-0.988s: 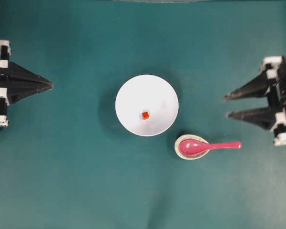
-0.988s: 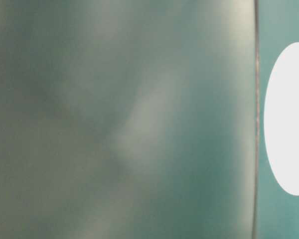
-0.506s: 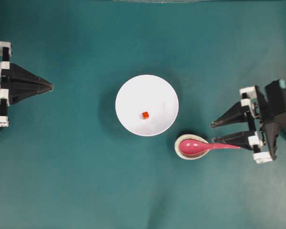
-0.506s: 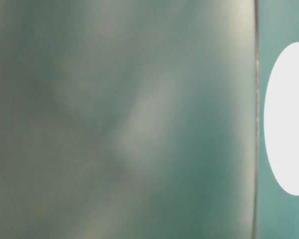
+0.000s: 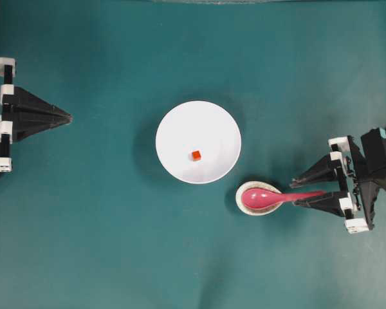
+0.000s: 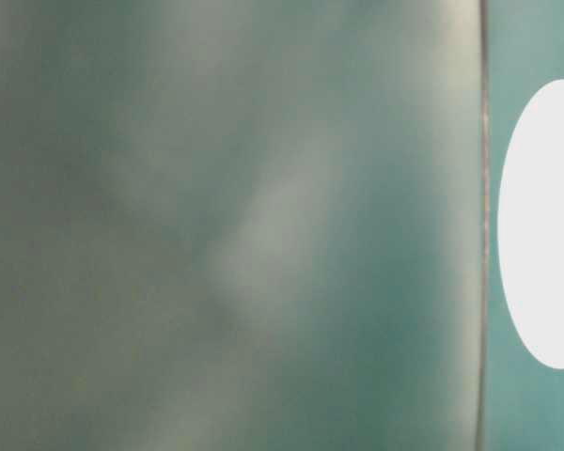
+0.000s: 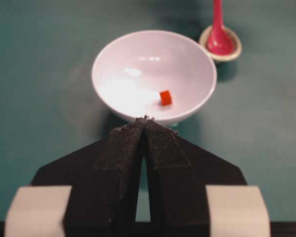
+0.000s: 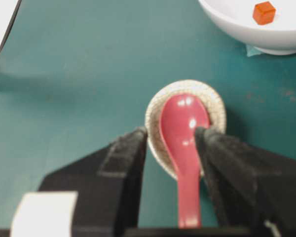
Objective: Grip the spoon and scoop the red block from the bowl with right arm.
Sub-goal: 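Move the right gripper left to the pink spoon's handle, then close the right gripper on the pink spoon handle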
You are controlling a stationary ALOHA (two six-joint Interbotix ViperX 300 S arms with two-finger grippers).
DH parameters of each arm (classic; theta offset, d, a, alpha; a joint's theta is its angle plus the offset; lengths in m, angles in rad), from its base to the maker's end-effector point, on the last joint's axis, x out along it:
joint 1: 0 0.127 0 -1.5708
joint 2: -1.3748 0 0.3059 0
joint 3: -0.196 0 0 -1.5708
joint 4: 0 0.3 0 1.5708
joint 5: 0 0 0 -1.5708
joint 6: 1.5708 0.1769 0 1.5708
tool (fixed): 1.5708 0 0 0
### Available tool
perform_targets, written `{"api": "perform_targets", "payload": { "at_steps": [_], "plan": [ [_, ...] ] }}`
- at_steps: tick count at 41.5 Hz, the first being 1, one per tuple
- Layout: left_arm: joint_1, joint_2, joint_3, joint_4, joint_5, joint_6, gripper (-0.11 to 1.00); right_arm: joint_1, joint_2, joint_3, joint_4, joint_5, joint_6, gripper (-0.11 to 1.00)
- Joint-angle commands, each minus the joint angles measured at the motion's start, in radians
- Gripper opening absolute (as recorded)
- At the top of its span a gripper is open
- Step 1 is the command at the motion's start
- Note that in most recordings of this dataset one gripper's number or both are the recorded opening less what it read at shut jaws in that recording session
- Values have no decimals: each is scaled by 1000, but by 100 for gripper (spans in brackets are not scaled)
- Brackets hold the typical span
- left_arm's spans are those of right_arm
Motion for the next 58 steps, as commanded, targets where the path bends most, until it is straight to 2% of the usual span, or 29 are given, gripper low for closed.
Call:
{"api": "perform_targets", "payload": {
  "at_steps": [1,17,27,38,58],
  "plan": [
    [5,8,-18,3,-5,2,0,32,43,-9,11,-38,-3,50],
    [3,8,-18,3,11,2,0,48,212,-26,17,-106,-9,50],
    [5,8,-18,5,11,2,0,48,235,-23,28,-110,-35,50],
    [5,8,-17,5,18,2,0,48,235,-18,71,-106,-77,49],
    [5,8,-17,5,25,2,0,46,273,-34,71,-86,-77,49]
  ]
}}
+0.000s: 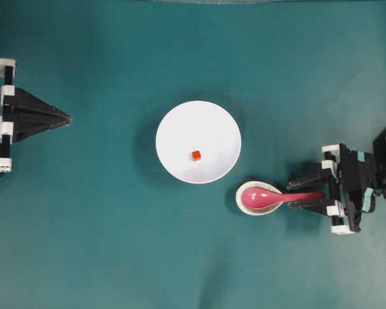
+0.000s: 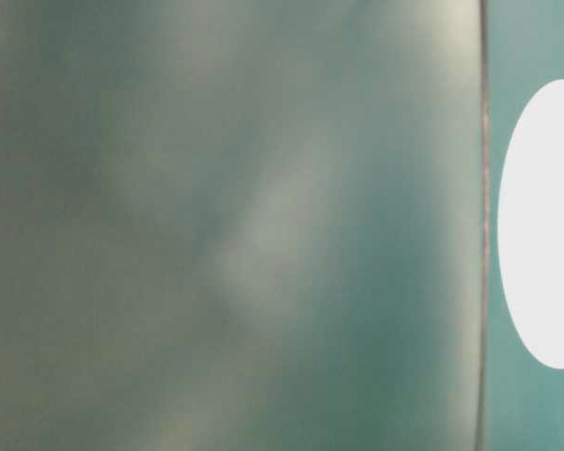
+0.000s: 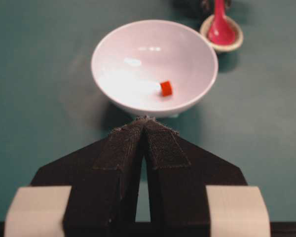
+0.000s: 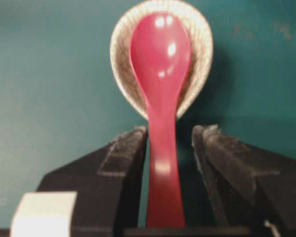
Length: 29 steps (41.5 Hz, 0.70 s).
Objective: Grip the spoon and scoop the red block from the bowl with right arm.
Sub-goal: 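Close the right gripper on the pink spoon handle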
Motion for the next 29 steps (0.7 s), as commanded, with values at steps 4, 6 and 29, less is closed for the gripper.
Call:
{"api": "perform_targets", "payload": {
  "at_steps": [4,6,29],
  "plan": [
    [3,6,-17,2,-3,2,0,5,0,-17,3,0,-3,49],
    [3,8,-17,2,-3,2,0,5,0,-15,2,0,-3,49],
    [3,8,-17,2,-2,2,0,5,0,-20,0,0,-3,40]
  ]
}}
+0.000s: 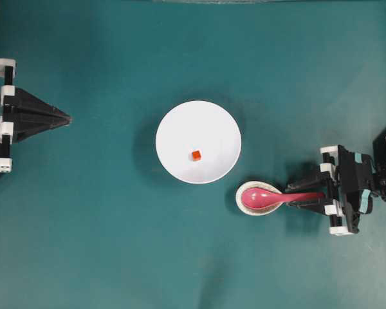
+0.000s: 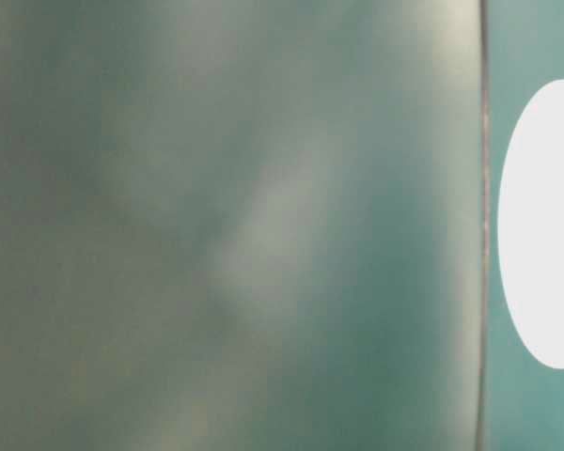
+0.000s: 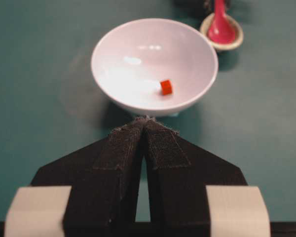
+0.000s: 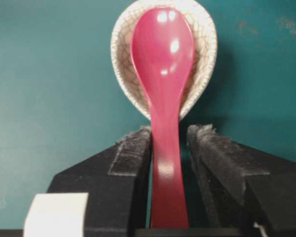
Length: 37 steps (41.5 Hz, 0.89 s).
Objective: Grip the spoon and scoop the red block from the bowl with right arm.
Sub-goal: 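Close the right gripper on the pink spoon handle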
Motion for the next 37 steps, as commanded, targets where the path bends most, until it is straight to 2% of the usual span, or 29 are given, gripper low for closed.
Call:
{"api": "perform_targets", "payload": {
  "at_steps": [1,10,27,31,37],
  "plan": [
    [2,8,-18,2,-6,2,0,5,-6,-11,0,-5,-2,39],
    [3,8,-18,2,0,2,0,5,-8,-12,-2,-5,-2,23],
    [2,8,-18,3,14,2,0,3,-6,-12,-5,6,-2,22],
    [2,6,-18,3,12,2,0,5,-6,-12,-3,18,-2,27],
    [2,8,-18,2,14,2,0,5,-6,-11,-6,15,-2,46]
  ]
}}
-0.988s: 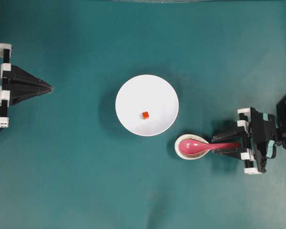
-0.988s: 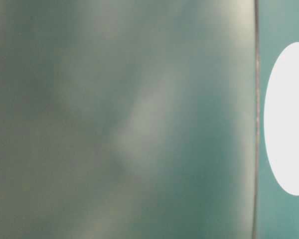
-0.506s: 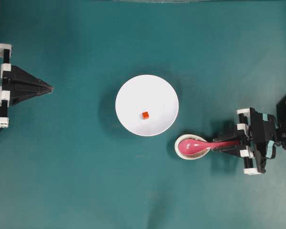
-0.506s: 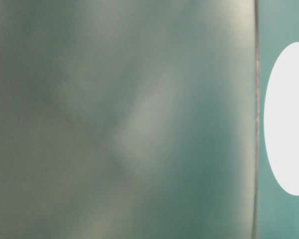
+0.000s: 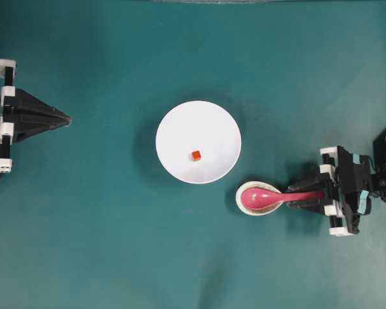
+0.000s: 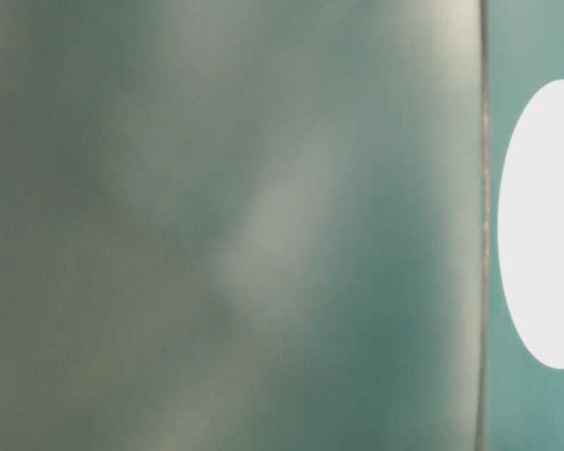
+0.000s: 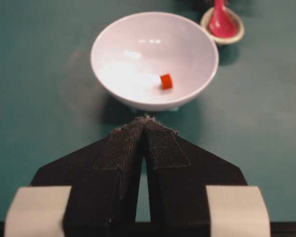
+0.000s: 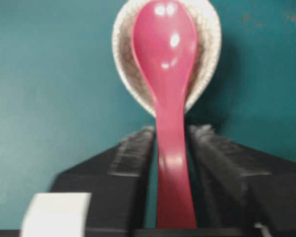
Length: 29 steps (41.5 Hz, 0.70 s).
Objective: Grip the spoon and scoop the red block from the bowl with right arm.
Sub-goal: 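Close the right gripper on the pink spoon handle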
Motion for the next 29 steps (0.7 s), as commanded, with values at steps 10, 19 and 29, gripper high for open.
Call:
{"api": "perform_targets", "payload": {
  "at_steps": [10,19,29],
  "plan": [
    [3,8,-15,2,-6,2,0,9,-8,20,-3,-43,-6,50],
    [2,8,-17,3,-5,2,0,18,-18,38,-3,-112,-6,50],
    [2,8,-15,2,-5,2,0,31,-18,38,-3,-110,-6,50]
  ]
}}
